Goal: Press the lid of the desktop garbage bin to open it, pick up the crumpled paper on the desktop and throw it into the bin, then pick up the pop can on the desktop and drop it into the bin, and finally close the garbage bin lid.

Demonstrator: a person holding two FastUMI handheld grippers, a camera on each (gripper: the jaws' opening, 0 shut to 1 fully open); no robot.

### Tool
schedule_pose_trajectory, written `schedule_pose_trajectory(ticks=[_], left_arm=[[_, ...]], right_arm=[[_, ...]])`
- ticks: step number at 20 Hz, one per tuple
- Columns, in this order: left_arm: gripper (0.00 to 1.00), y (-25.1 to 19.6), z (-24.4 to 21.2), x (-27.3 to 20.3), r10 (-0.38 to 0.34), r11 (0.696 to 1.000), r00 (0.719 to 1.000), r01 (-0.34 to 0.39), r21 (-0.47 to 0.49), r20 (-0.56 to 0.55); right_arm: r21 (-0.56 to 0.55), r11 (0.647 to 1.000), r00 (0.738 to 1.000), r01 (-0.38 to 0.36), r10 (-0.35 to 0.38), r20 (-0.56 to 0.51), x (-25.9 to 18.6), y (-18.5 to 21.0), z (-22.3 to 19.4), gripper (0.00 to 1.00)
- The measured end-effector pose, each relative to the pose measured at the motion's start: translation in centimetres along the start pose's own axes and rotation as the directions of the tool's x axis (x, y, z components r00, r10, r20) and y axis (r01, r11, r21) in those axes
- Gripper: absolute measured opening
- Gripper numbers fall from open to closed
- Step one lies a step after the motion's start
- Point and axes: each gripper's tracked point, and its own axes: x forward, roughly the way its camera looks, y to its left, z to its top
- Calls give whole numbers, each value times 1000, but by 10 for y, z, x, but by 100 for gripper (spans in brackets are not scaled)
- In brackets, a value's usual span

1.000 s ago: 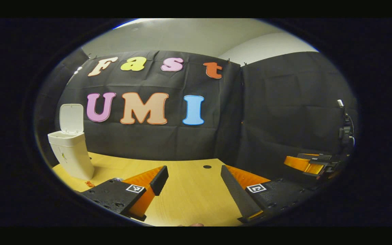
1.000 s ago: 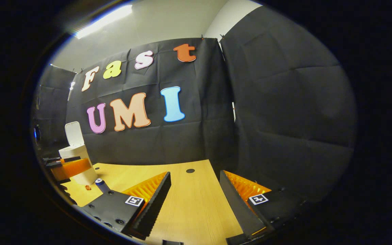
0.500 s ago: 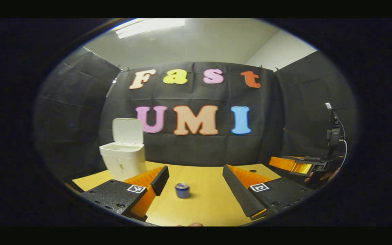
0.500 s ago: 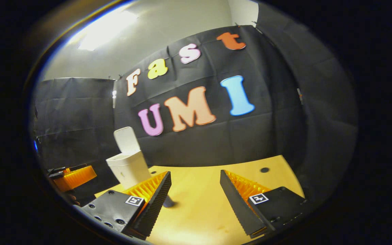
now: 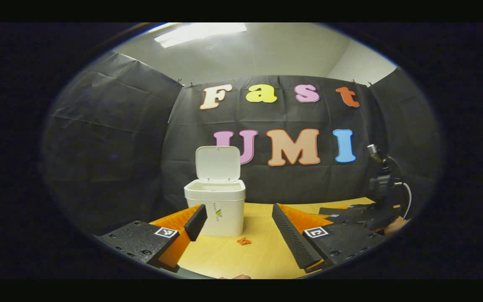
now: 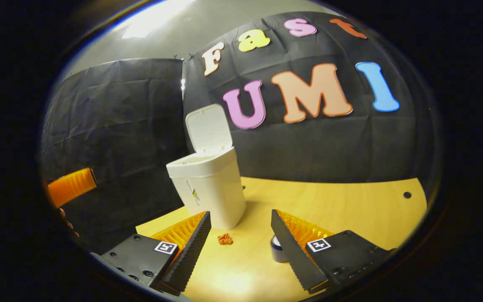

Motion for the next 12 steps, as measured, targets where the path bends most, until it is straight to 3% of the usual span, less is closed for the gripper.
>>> schedule_pose_trajectory(ticks=[5, 12], left_arm=[[92, 50, -30, 17, 37, 999, 997, -37, -9, -68], [93, 89, -60, 33, 66, 997, 989, -71, -30, -132]], right_arm=[[-48, 999, 984, 21, -29, -175, 100, 24, -65, 95], [-137, 989, 960, 55, -90, -265, 169, 35, -119, 93]])
